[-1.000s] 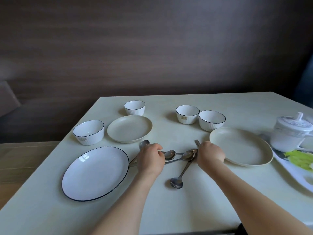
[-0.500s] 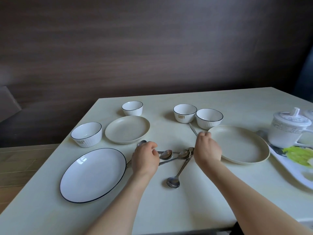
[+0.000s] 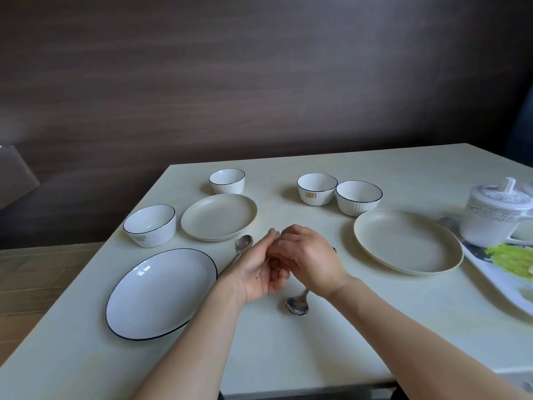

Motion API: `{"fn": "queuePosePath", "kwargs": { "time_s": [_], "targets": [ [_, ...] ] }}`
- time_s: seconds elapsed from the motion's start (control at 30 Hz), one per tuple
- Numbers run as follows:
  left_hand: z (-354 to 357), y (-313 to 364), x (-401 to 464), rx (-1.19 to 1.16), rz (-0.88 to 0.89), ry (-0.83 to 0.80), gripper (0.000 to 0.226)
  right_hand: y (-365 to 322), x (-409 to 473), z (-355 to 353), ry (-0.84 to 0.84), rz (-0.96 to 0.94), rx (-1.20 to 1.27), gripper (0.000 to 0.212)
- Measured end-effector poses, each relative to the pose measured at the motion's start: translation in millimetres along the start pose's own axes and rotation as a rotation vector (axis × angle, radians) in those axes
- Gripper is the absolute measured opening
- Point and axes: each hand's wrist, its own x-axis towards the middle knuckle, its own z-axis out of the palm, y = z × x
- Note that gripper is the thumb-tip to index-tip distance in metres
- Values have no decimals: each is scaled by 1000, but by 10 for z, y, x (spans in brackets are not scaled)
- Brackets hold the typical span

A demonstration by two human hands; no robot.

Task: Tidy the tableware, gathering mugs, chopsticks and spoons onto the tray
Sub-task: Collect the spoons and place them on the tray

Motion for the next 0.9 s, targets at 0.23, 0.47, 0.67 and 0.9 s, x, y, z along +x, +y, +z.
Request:
{"fn": "queuePosePath", "kwargs": {
  "time_s": [0.23, 0.47, 0.67, 0.9],
  "targets": [
    [-89, -2, 111, -167, 100, 195, 26, 70, -23, 11, 28, 266, -36, 39],
    [-113, -52, 154, -30, 44, 274, 20, 351, -214, -162, -270, 1142, -94, 22],
    [-151, -66, 215, -7, 41, 350, 22, 359, -282, -193, -365, 1213, -50, 42],
    [-146, -71, 234, 20, 64, 354, 17, 244, -234, -151, -410, 1144, 6, 31]
  ]
}}
